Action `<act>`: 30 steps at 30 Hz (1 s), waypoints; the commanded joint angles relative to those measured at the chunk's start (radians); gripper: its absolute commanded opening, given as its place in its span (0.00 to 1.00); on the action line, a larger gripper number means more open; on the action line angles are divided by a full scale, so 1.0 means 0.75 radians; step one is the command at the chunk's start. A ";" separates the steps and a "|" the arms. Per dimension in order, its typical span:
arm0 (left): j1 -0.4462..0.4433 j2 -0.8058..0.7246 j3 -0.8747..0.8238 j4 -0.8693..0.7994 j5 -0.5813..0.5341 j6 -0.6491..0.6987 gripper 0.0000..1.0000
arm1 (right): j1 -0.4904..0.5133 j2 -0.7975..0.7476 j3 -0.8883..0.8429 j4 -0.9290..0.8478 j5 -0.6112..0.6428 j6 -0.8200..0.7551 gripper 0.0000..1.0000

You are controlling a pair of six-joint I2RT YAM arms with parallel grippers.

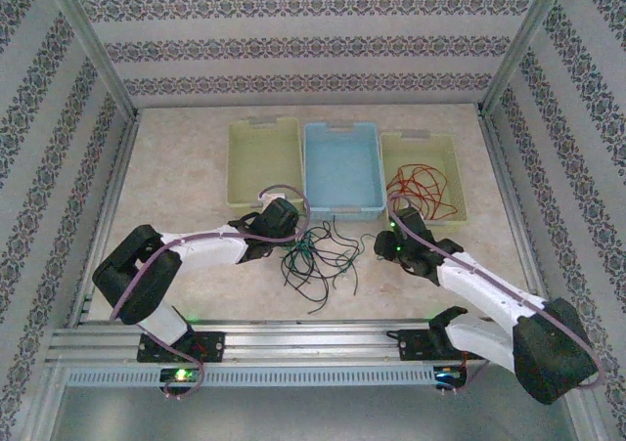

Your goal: Untangle the cables

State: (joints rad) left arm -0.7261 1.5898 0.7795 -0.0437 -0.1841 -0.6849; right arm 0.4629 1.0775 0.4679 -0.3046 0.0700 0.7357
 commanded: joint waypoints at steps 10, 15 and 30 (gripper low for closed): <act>-0.006 0.016 0.016 -0.008 0.013 -0.009 0.00 | 0.013 0.164 -0.048 0.140 0.079 0.114 0.08; -0.001 0.028 0.044 -0.152 -0.106 -0.060 0.00 | 0.002 -0.072 -0.110 -0.023 0.225 0.276 0.00; 0.022 0.071 0.081 -0.311 -0.194 -0.126 0.00 | -0.353 -0.964 0.011 -0.769 0.501 0.566 0.00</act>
State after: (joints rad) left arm -0.7238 1.6260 0.8318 -0.1795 -0.2783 -0.7589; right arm 0.2455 0.3958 0.4213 -0.7525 0.3702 1.1145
